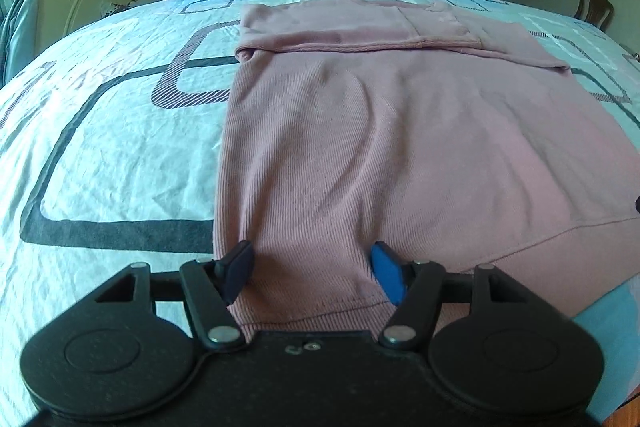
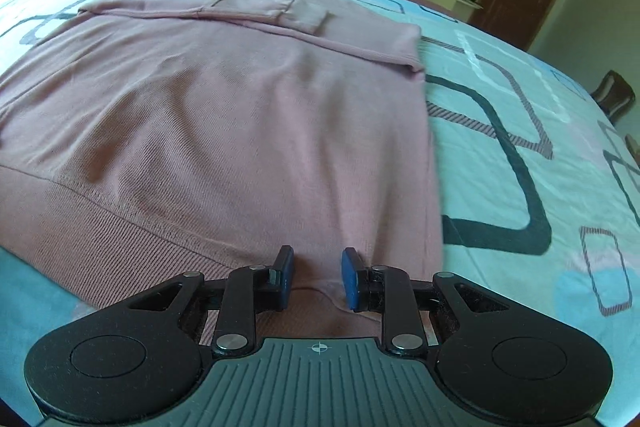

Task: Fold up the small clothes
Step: 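Grasp the sweatshirt hem with both grippers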

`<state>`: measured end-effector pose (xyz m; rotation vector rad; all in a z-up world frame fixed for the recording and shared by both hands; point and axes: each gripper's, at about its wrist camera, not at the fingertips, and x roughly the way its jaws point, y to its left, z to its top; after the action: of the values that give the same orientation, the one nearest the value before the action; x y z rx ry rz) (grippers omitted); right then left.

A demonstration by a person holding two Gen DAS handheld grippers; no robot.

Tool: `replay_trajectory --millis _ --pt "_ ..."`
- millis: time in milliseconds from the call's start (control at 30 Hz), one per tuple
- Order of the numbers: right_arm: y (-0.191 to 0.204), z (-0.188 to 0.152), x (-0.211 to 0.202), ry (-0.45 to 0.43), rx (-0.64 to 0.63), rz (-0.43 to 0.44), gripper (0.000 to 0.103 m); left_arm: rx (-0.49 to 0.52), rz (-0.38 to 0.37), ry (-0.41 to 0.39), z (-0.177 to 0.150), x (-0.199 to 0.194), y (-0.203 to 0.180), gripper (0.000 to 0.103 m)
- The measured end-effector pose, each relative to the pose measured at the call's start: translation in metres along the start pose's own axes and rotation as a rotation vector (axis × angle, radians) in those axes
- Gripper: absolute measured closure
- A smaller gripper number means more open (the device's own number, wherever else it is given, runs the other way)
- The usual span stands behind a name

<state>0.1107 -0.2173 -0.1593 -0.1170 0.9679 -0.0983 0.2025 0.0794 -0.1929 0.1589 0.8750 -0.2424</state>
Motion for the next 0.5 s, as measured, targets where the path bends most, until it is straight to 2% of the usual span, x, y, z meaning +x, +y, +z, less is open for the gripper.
replay_trajectory --millis 33,67,100,133,200,433,500 --pt "-0.003 -0.001 -0.006 -0.014 0.014 -0.009 0.078 -0.004 0.009 -0.010 -0.001 -0.005 0.001 0.039" --pt "-0.006 -0.001 -0.011 -0.024 0.032 -0.024 0.073 -0.004 0.019 -0.022 -0.002 -0.009 0.002 0.038" --pt "-0.011 -0.003 -0.015 -0.031 0.056 -0.029 0.053 -0.002 0.034 -0.027 -0.003 -0.011 0.004 0.037" --pt "-0.016 -0.005 -0.017 -0.035 0.078 -0.043 0.041 -0.007 0.044 -0.021 -0.004 -0.011 0.007 0.037" --pt "-0.021 -0.009 -0.016 -0.021 0.086 -0.058 0.041 -0.041 0.047 0.008 -0.009 -0.007 0.016 0.037" --pt "-0.043 -0.025 -0.018 0.031 0.230 -0.013 0.041 -0.117 0.039 0.030 -0.019 -0.013 0.035 0.033" --pt "-0.053 -0.030 -0.021 0.039 0.272 -0.043 0.041 -0.148 0.023 0.041 -0.018 -0.014 0.038 0.035"
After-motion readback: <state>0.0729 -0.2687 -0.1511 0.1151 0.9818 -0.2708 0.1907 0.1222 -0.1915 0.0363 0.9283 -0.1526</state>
